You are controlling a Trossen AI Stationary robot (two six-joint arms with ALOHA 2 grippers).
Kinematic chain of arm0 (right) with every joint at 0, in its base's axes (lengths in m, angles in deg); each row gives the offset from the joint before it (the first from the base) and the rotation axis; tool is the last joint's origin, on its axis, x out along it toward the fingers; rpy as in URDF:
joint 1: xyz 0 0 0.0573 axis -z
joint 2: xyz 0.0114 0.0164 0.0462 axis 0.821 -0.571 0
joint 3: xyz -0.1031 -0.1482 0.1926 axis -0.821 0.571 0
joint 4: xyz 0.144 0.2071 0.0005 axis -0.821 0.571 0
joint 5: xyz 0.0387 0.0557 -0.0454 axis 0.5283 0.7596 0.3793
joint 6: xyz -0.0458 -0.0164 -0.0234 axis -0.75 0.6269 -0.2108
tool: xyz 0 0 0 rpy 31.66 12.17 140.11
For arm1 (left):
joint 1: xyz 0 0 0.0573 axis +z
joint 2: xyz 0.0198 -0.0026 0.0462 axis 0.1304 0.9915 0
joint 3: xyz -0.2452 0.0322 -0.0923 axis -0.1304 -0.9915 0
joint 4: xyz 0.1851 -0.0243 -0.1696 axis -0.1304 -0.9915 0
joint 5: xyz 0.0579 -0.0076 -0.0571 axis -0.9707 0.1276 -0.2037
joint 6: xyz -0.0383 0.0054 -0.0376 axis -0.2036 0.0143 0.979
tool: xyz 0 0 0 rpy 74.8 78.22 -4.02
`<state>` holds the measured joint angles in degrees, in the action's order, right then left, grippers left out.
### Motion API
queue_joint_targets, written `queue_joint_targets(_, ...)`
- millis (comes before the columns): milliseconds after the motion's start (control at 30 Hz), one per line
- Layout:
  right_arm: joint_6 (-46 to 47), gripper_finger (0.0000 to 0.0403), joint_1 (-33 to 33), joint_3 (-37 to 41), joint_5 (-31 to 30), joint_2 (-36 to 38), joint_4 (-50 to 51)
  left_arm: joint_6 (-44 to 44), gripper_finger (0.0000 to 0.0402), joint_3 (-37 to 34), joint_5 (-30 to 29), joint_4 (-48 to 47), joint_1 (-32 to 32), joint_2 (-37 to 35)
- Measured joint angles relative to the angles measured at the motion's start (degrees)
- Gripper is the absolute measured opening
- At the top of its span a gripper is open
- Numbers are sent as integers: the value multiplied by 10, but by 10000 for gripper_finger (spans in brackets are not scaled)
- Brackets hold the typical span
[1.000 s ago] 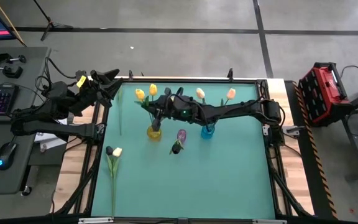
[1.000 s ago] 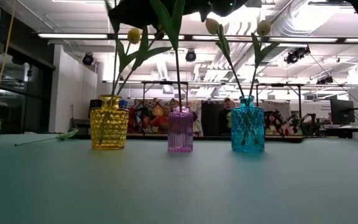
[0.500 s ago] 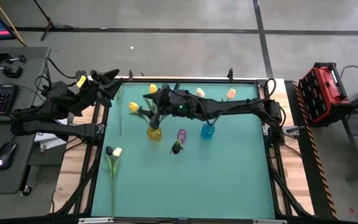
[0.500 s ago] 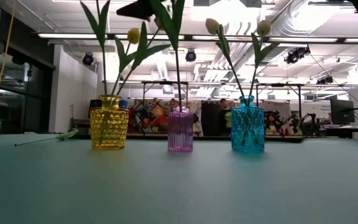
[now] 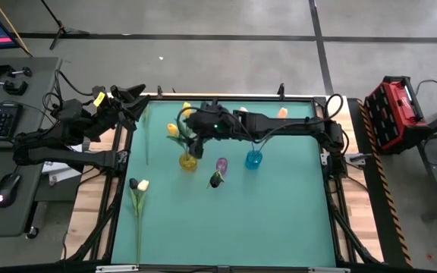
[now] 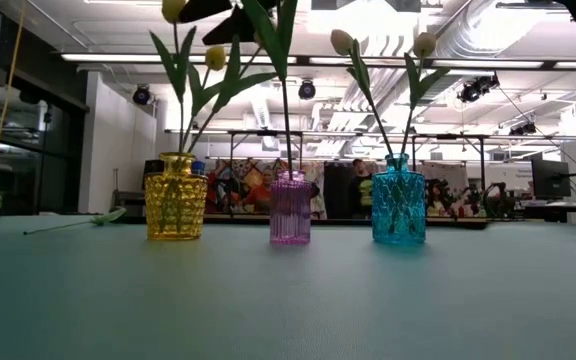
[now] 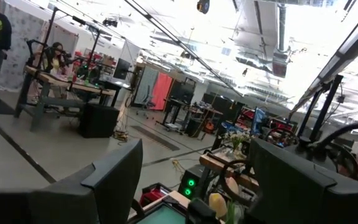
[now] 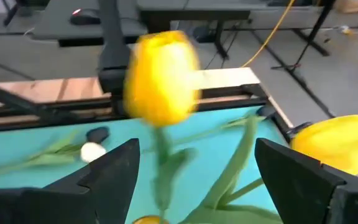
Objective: Sort flowers into vase by color
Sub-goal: Put the top black tulip into the purple flower vase
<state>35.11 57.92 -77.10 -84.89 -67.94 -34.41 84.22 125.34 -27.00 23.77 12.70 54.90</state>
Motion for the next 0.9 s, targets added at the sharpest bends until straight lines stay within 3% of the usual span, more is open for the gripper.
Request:
queue_joint_targets(367,4,307,-1,0,30,16,8,0,284,0,-29,0,0,0)
queue_joint_targets(900,-1,307,35,-1,25,88,-79,21,284,0,-33,-2,0,0)
